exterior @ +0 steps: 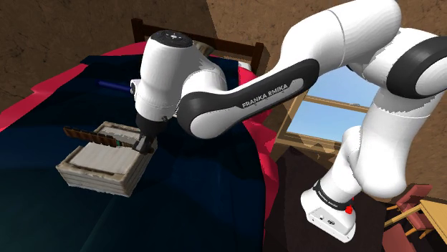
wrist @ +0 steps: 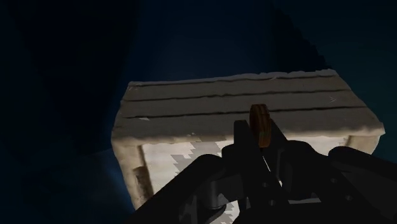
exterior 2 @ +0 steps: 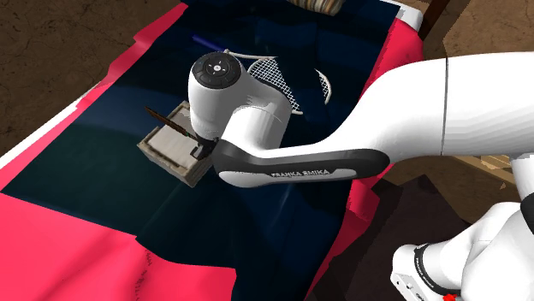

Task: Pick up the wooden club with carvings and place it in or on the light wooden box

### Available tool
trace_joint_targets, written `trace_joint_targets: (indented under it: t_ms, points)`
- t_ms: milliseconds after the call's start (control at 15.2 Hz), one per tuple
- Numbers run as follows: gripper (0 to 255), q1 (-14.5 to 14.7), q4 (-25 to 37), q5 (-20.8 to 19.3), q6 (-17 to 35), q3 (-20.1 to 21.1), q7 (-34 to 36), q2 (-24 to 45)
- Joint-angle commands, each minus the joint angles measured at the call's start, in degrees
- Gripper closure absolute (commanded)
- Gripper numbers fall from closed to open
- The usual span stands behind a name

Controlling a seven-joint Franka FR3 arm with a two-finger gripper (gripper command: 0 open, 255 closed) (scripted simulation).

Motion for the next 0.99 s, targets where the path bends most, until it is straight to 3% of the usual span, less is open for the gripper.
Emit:
trace_joint_targets:
  t_ms: [0, 66, 396, 660, 924]
  points:
    - [255, 0.0, 0.0, 0.0, 0.0, 0.0, 0.0, 0.0]
    - [0, 0.0, 0.0, 0.0, 0.0, 0.0, 0.0, 0.0]
    - [0, 0.0, 0.0, 0.0, 0.0, 0.0, 0.0, 0.0]
    - [0, -0.5, 0.9, 2.1, -5.3, 0.6, -1.3, -4.7]
    - [0, -0.5, 0.9, 2.1, -5.3, 0.6, -1.3, -4.7]
